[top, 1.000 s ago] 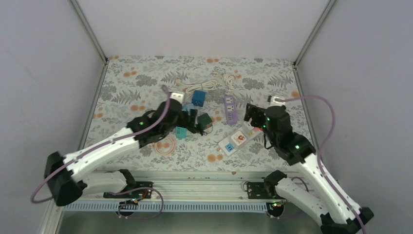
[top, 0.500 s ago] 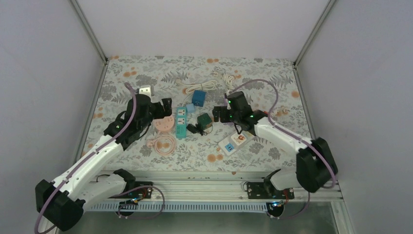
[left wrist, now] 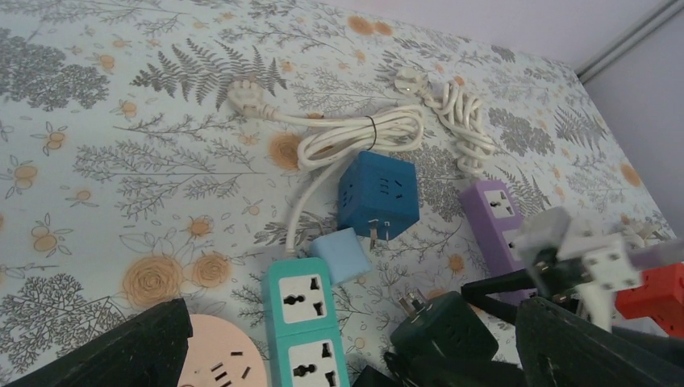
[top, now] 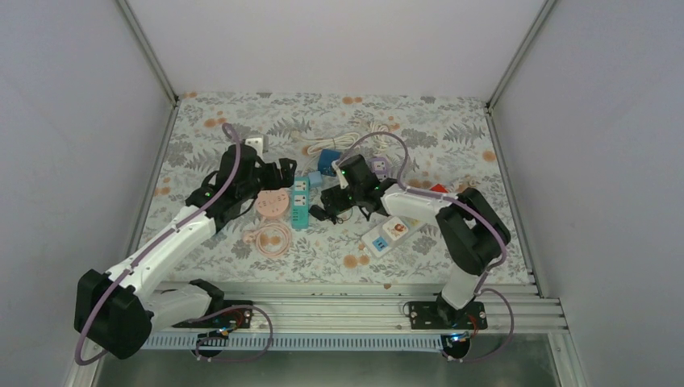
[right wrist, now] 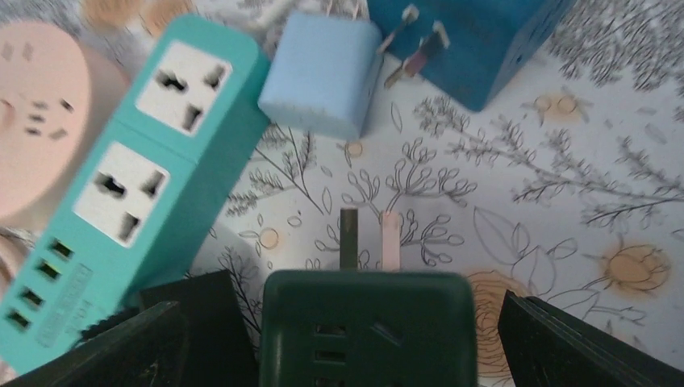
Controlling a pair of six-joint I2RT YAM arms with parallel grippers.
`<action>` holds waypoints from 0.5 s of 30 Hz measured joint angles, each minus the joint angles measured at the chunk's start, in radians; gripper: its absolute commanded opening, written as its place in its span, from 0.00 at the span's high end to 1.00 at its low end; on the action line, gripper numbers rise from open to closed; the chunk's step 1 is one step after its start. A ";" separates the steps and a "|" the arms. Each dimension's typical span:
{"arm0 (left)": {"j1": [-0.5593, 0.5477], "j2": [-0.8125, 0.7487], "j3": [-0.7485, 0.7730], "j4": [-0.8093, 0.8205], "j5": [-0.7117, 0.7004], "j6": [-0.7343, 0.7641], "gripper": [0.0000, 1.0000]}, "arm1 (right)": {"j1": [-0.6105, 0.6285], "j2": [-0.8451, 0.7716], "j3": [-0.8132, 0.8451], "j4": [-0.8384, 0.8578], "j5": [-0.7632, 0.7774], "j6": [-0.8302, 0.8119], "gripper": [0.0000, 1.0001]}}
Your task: Insert the plug
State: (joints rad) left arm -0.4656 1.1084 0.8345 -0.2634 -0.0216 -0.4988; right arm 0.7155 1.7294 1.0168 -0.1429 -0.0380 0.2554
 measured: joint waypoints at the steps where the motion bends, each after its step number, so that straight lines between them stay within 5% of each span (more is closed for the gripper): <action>1: 0.000 0.005 0.003 0.001 0.005 0.003 0.00 | 0.006 0.015 0.000 0.000 0.007 -0.003 0.02; 8: 0.006 0.021 0.013 0.003 0.024 0.027 0.00 | 0.024 0.060 0.000 0.000 0.063 -0.029 0.09; 15: 0.006 0.010 0.010 0.031 0.045 0.027 0.00 | 0.032 0.060 -0.003 0.001 0.077 -0.064 0.29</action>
State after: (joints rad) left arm -0.4599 1.1187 0.8444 -0.2325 0.0238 -0.4713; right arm 0.7479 1.7889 1.0134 -0.1417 0.0391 0.1909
